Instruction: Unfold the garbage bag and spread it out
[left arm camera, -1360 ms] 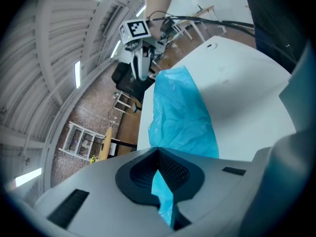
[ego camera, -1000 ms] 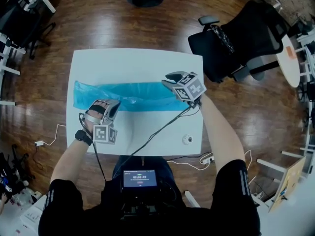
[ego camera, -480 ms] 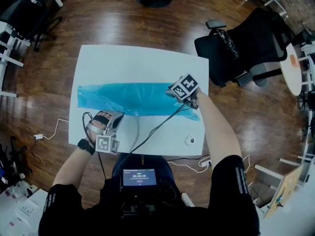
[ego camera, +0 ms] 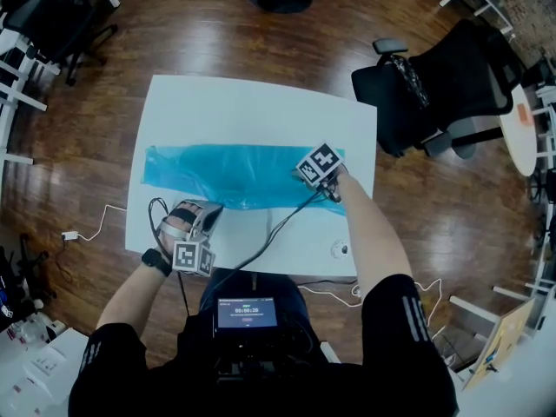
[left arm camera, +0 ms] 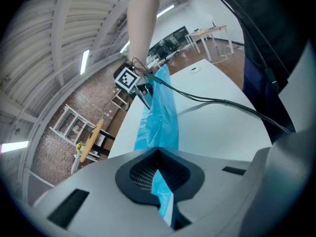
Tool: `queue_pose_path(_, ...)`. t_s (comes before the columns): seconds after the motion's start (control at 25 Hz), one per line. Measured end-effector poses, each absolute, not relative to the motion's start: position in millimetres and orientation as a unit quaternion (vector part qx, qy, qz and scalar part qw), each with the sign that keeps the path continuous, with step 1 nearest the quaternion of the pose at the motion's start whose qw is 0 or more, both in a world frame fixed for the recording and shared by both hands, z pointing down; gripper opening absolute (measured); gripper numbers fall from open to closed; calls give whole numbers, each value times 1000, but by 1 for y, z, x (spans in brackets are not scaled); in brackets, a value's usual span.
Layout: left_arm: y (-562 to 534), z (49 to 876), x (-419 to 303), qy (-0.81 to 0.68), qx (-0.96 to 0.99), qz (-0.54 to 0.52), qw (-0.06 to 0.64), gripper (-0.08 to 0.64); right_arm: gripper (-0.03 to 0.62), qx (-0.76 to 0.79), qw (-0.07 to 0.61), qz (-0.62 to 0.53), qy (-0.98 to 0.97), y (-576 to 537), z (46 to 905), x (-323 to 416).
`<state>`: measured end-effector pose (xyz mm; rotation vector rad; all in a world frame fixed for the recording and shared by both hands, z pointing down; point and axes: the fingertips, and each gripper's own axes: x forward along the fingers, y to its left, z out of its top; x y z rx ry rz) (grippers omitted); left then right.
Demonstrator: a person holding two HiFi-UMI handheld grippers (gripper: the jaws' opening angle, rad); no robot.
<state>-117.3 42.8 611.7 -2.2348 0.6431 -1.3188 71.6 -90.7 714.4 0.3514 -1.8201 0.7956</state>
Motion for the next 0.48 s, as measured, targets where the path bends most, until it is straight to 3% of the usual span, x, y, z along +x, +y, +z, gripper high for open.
queue_pose_path(0.48,38,629,-128,233,-805,-493,236,5,143,200,536,316,-757,-106,721,79)
